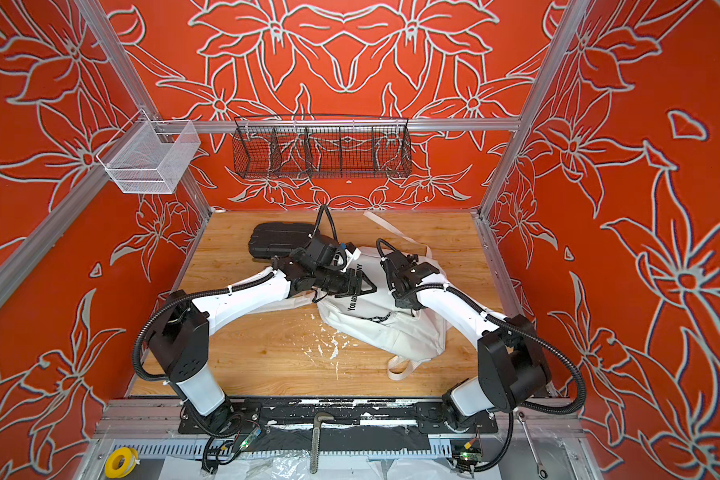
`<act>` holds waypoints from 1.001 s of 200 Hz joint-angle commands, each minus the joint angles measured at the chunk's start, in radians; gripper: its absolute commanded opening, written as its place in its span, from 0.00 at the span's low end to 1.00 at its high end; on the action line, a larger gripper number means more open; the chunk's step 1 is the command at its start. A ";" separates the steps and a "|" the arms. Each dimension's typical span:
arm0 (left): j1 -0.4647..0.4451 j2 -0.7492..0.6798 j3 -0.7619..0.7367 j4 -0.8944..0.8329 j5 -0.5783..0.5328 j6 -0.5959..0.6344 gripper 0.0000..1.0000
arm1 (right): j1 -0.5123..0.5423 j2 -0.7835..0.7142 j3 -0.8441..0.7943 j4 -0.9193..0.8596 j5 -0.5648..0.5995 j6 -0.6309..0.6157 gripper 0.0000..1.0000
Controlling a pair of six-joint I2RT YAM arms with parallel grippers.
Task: Pack the student bag
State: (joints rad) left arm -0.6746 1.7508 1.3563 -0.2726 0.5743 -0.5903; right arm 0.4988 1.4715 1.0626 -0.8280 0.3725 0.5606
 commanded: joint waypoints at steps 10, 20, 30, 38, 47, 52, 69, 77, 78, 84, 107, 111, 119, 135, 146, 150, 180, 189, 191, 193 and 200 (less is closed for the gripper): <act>-0.045 0.084 0.056 -0.086 0.007 0.035 0.72 | 0.035 -0.004 0.009 0.159 -0.130 0.059 0.05; -0.051 0.105 0.072 -0.100 -0.005 0.033 0.72 | 0.043 -0.008 0.009 0.169 -0.137 0.067 0.05; -0.053 0.129 0.080 -0.107 -0.009 0.022 0.72 | 0.046 -0.019 0.000 0.187 -0.153 0.078 0.05; -0.052 0.147 0.083 -0.101 -0.001 0.016 0.72 | 0.047 -0.028 -0.007 0.200 -0.164 0.089 0.05; -0.052 0.161 0.082 -0.092 0.003 0.004 0.71 | 0.049 -0.039 -0.017 0.215 -0.176 0.096 0.05; -0.053 0.165 0.076 -0.080 0.009 -0.003 0.71 | 0.048 -0.043 -0.019 0.221 -0.182 0.098 0.05; -0.056 0.175 0.065 -0.035 0.019 -0.025 0.71 | 0.049 -0.049 -0.019 0.230 -0.208 0.100 0.04; -0.059 0.187 0.073 -0.032 0.022 -0.025 0.71 | 0.053 -0.050 -0.019 0.238 -0.219 0.097 0.04; -0.060 0.188 0.075 -0.033 0.022 -0.025 0.71 | 0.054 -0.050 -0.019 0.238 -0.220 0.097 0.04; -0.063 0.200 0.084 -0.036 0.022 -0.025 0.72 | 0.056 -0.051 -0.017 0.242 -0.225 0.097 0.04; -0.075 0.227 0.092 -0.002 0.015 -0.044 0.73 | 0.063 -0.047 -0.010 0.253 -0.247 0.100 0.03; -0.077 0.228 0.088 0.012 0.009 -0.050 0.74 | 0.065 -0.047 -0.010 0.258 -0.252 0.103 0.03; -0.081 0.232 0.083 0.032 -0.003 -0.063 0.75 | 0.068 -0.044 -0.010 0.263 -0.258 0.110 0.02; -0.091 0.244 0.077 0.053 -0.052 -0.078 0.76 | 0.073 -0.037 -0.006 0.266 -0.272 0.127 0.01; -0.099 0.253 0.078 0.059 -0.086 -0.082 0.77 | 0.079 -0.029 0.002 0.265 -0.277 0.134 0.01; -0.103 0.257 0.079 0.058 -0.104 -0.084 0.77 | 0.081 -0.026 0.005 0.263 -0.275 0.137 0.01; -0.135 0.294 0.126 -0.001 -0.219 -0.054 0.78 | 0.096 -0.013 0.022 0.267 -0.280 0.166 0.01; -0.141 0.306 0.131 -0.008 -0.239 -0.053 0.78 | 0.097 -0.013 0.019 0.284 -0.293 0.179 0.01; -0.143 0.306 0.128 -0.006 -0.243 -0.055 0.78 | 0.097 -0.013 0.018 0.287 -0.296 0.181 0.01; -0.144 0.308 0.125 -0.003 -0.248 -0.058 0.78 | 0.097 -0.013 0.018 0.291 -0.299 0.183 0.01; -0.144 0.310 0.111 0.013 -0.252 -0.068 0.78 | 0.098 -0.012 0.016 0.297 -0.303 0.193 0.01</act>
State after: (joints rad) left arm -0.7654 1.9961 1.4685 -0.2672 0.4278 -0.6544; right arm 0.5556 1.4456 1.0523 -0.6834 0.2623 0.6300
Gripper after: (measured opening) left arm 0.782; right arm 0.187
